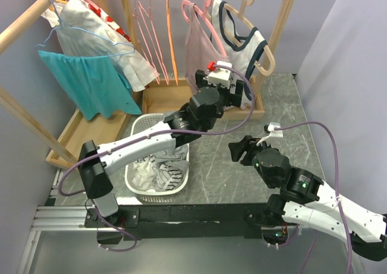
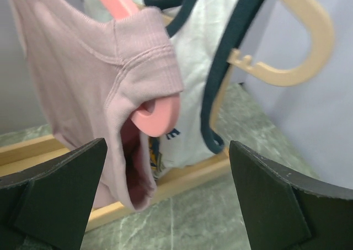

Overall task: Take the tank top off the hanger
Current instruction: Pick up the hanger from the clothesline.

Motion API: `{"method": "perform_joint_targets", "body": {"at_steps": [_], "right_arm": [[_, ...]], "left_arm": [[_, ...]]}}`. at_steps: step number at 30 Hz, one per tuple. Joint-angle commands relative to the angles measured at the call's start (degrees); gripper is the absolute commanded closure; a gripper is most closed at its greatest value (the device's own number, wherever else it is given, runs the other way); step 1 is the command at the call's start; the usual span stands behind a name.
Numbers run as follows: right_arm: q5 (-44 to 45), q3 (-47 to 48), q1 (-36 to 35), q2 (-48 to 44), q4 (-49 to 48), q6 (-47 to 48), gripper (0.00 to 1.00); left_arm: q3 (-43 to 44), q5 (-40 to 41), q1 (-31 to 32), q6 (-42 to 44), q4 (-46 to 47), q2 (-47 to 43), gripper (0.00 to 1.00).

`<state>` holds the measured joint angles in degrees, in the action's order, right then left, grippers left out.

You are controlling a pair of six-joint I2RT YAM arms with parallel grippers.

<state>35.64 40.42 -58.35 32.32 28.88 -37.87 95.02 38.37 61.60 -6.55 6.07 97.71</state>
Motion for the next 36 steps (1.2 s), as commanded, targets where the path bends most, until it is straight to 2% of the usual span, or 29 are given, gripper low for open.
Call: {"method": "perform_joint_targets", "body": {"at_steps": [1,10,14,16,19,20,22,23,31,34,36], "right_arm": [[2.15,-0.17,0.07,-0.67,0.47,-0.80,0.32],[2.24,-0.96,-0.01,-1.82,1.26,-0.98,0.31],[1.80,-1.58,-0.01,-1.91,1.17,-1.51,0.31],[1.28,-1.66,0.08,-1.64,1.09,-1.42,0.30],[0.92,-1.49,0.16,-1.03,1.26,-1.51,0.30],[0.84,-1.40,0.16,-0.85,1.26,-1.51,0.30],[0.75,-1.31,0.08,-0.68,1.26,-1.33,0.30],[0.75,-1.23,0.08,-0.59,1.09,-1.33,0.30],[0.75,-0.96,0.16,0.20,0.74,-1.24,0.30],[0.40,-0.79,0.16,0.91,0.21,-0.90,0.30],[0.22,-0.52,0.16,1.43,-0.05,-0.81,0.30]], "left_arm": [[1.92,7.86,0.10,3.64,8.17,2.39,0.00],[2.89,9.97,-1.22,4.52,12.56,3.89,0.00],[3.24,9.62,-1.49,5.14,14.49,3.89,0.08],[4.37,8.83,-1.66,4.97,14.50,4.41,0.09],[6.39,8.65,-2.01,4.26,12.66,5.12,0.20],[6.49,8.39,-2.10,3.56,12.39,5.21,0.30],[6.84,8.04,-2.63,2.33,10.90,5.12,0.34],[6.93,7.69,-2.89,1.28,10.20,5.03,0.42],[6.76,6.98,-5.00,-1.98,5.28,4.33,0.69],[5.62,6.54,-5.62,-2.59,4.49,2.85,0.87],[4.83,6.10,-5.79,-2.77,4.74,1.70,0.90]]}}
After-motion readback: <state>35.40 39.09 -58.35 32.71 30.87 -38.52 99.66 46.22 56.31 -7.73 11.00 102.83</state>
